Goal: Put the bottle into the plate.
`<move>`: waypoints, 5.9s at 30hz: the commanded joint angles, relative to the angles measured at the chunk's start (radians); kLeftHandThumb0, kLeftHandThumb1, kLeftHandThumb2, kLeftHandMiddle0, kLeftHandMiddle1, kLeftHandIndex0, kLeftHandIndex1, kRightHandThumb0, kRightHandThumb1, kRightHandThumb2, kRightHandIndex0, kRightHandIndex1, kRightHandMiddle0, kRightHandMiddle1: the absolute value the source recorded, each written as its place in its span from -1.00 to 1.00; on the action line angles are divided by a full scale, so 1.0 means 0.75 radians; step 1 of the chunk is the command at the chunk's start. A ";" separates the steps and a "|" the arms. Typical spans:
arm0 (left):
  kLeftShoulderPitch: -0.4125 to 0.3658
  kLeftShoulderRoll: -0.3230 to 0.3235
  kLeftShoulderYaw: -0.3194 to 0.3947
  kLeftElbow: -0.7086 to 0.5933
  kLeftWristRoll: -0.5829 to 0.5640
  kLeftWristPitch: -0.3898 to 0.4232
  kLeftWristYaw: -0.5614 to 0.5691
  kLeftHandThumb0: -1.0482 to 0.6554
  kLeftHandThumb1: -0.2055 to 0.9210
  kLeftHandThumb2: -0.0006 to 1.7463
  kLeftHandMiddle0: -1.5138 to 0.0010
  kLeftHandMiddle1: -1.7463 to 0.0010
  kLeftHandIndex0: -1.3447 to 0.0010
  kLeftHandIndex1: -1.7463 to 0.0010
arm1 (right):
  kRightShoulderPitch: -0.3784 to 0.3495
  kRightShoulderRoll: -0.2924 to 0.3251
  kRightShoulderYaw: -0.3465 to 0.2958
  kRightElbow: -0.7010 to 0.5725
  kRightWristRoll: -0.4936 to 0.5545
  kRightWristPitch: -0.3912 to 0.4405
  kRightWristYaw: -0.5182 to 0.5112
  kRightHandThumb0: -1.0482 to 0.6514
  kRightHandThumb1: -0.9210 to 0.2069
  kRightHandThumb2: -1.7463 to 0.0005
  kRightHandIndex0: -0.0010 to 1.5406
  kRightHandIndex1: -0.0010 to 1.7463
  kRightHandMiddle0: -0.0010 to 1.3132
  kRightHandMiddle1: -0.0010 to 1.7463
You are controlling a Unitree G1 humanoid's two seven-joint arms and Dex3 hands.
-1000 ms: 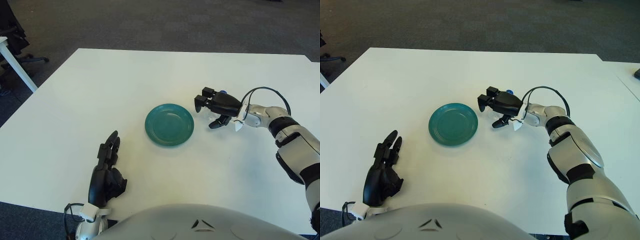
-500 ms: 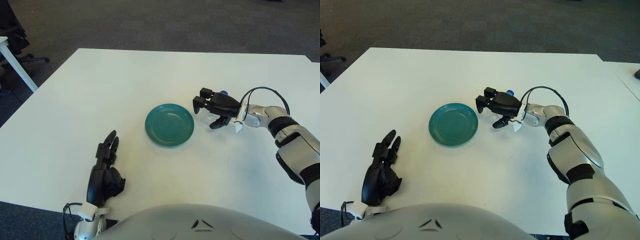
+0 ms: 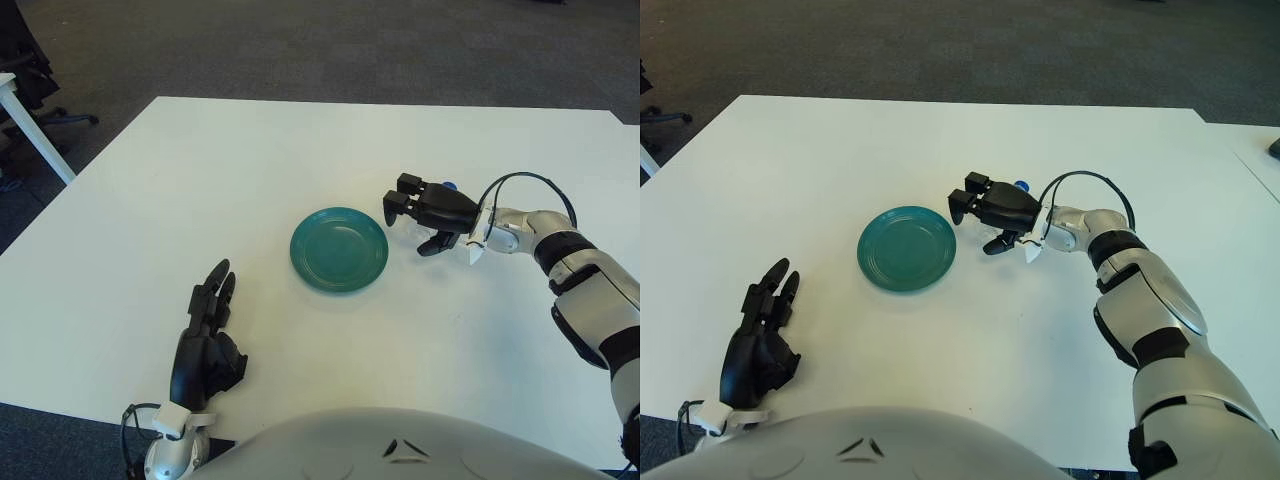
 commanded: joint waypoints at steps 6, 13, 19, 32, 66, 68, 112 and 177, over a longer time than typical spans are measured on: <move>0.005 0.018 0.004 0.037 -0.020 0.092 -0.023 -0.86 1.00 0.16 0.67 1.00 1.00 0.27 | -0.008 0.002 -0.110 0.053 0.207 -0.019 0.257 0.02 0.31 -0.64 0.10 0.87 -0.09 1.00; -0.024 0.025 0.011 0.058 -0.019 0.102 -0.028 -0.86 1.00 0.17 0.70 1.00 1.00 0.28 | 0.008 0.020 -0.152 0.031 0.262 0.037 0.378 0.01 -0.72 0.28 -0.49 0.59 -0.51 0.89; -0.067 0.040 0.020 0.097 -0.024 0.106 -0.036 -0.88 1.00 0.17 0.74 1.00 1.00 0.34 | -0.019 0.014 -0.137 -0.002 0.185 0.087 0.315 -0.78 -0.97 0.59 -0.69 -0.31 -0.94 0.20; -0.127 0.052 0.024 0.140 -0.024 0.117 -0.041 -0.88 1.00 0.19 0.76 1.00 1.00 0.35 | -0.122 -0.068 -0.111 -0.044 0.014 0.139 0.158 -1.00 -1.00 0.47 -0.96 -0.98 -1.00 -0.72; -0.199 0.091 0.049 0.179 -0.056 0.145 -0.087 -0.86 1.00 0.21 0.76 1.00 1.00 0.42 | -0.167 -0.183 -0.021 0.052 -0.090 0.235 0.048 -1.00 -1.00 0.44 -1.00 -1.00 -1.00 -1.00; -0.198 0.093 0.052 0.178 -0.059 0.148 -0.089 -0.86 1.00 0.21 0.76 1.00 1.00 0.42 | -0.167 -0.189 -0.005 0.047 -0.111 0.239 0.013 -1.00 -1.00 0.43 -1.00 -1.00 -1.00 -1.00; -0.094 0.087 0.074 0.048 -0.032 0.157 -0.104 -0.83 1.00 0.18 0.75 1.00 1.00 0.43 | -0.080 -0.141 0.154 0.084 -0.198 0.218 -0.212 -1.00 -1.00 0.34 -0.97 -0.99 -0.93 -0.97; 0.404 0.149 0.282 -0.216 -0.224 0.054 -0.351 -0.86 1.00 0.20 0.66 0.99 1.00 0.33 | 0.248 0.073 0.001 0.063 0.170 0.267 0.234 -1.00 -1.00 0.56 -0.65 -0.91 -1.00 -0.28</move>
